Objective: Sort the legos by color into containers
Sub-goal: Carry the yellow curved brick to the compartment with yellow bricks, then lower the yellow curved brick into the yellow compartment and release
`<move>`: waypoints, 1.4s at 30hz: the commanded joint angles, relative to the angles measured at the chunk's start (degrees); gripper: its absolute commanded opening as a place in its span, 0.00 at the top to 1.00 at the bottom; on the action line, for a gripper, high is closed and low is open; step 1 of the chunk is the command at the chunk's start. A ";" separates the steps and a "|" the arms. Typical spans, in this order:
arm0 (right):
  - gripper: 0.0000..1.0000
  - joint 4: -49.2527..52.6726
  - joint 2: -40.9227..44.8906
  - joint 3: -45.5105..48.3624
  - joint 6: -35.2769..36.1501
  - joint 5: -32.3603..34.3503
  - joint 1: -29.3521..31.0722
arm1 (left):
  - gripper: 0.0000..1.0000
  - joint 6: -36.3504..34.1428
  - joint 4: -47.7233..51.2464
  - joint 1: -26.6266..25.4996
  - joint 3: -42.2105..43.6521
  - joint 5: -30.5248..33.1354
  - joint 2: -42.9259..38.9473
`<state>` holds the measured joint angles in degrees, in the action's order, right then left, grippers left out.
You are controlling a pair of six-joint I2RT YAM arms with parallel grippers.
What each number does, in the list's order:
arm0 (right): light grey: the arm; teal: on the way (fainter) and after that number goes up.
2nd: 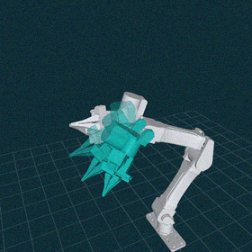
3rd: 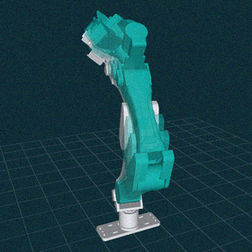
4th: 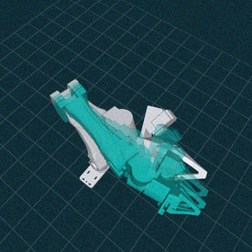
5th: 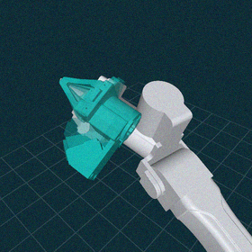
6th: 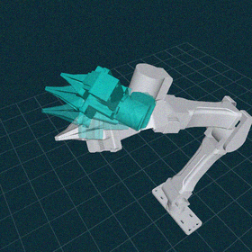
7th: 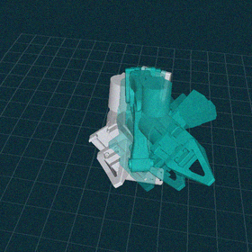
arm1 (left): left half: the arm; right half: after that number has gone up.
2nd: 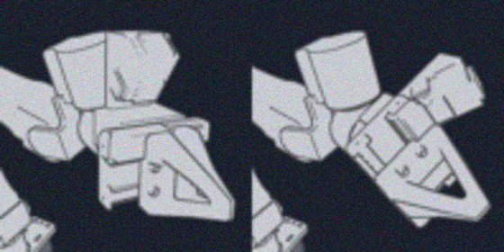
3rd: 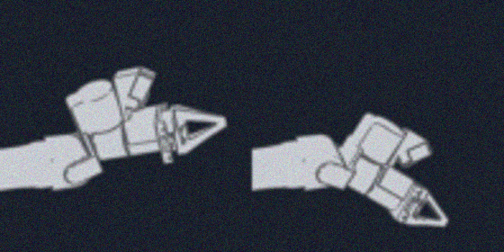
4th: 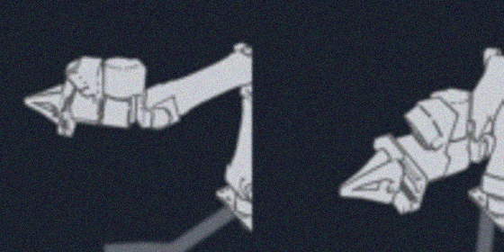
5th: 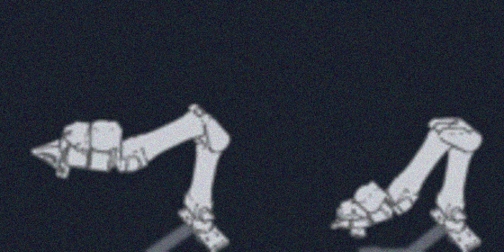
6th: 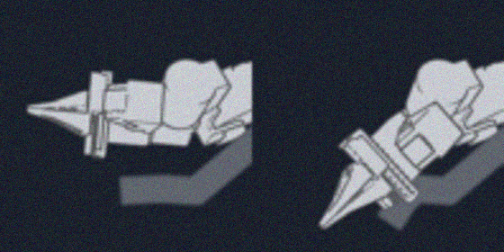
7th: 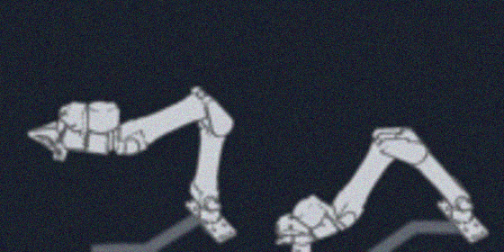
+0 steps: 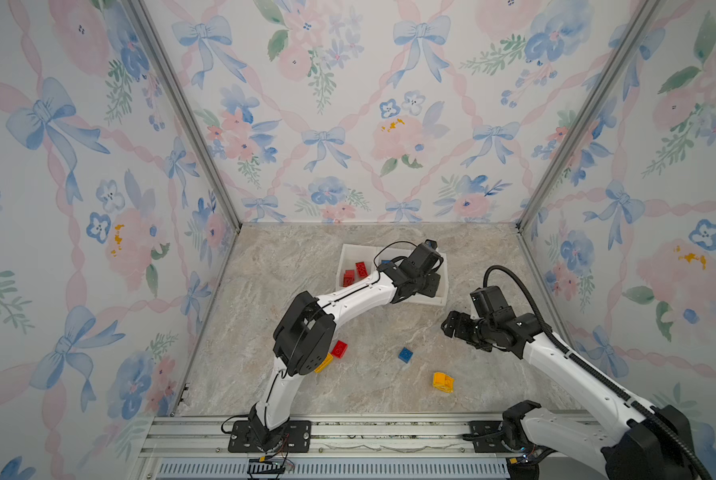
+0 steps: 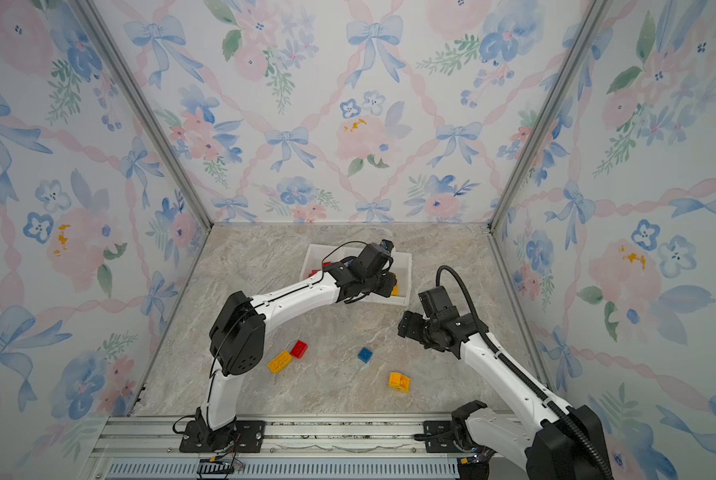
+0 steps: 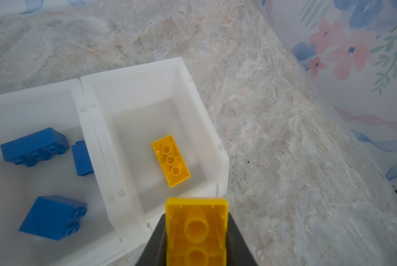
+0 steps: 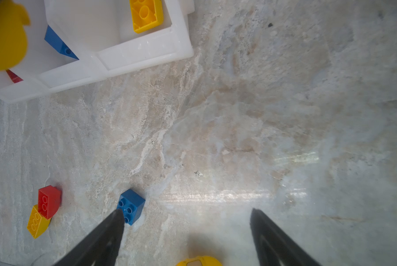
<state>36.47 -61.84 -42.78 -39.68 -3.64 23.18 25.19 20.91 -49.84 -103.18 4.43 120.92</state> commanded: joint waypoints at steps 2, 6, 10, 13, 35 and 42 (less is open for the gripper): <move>0.11 3.49 1.47 0.19 -0.26 1.43 -0.89 | 0.78 2.08 0.54 -0.25 -4.79 2.79 4.71; 0.11 4.64 2.23 -0.25 -0.14 1.63 -1.10 | 0.78 3.49 0.54 -0.25 -8.26 5.60 8.43; 0.11 5.71 3.11 -0.49 -0.05 1.88 -1.36 | 0.78 4.32 0.66 -0.24 -11.17 8.30 11.70; 0.11 6.32 3.71 -0.61 0.11 1.91 -1.64 | 0.78 4.36 0.69 -0.25 -12.54 10.11 13.58; 0.10 6.33 4.17 -0.89 0.43 1.49 -2.70 | 0.44 4.19 0.69 0.19 -14.86 12.71 15.59; 0.10 6.25 4.14 -0.98 0.48 1.44 -2.71 | 0.42 4.11 0.54 0.01 -14.30 10.11 13.55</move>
<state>41.65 -57.82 -42.81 -39.62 -2.59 20.99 29.61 20.93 -49.84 -116.81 16.23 136.05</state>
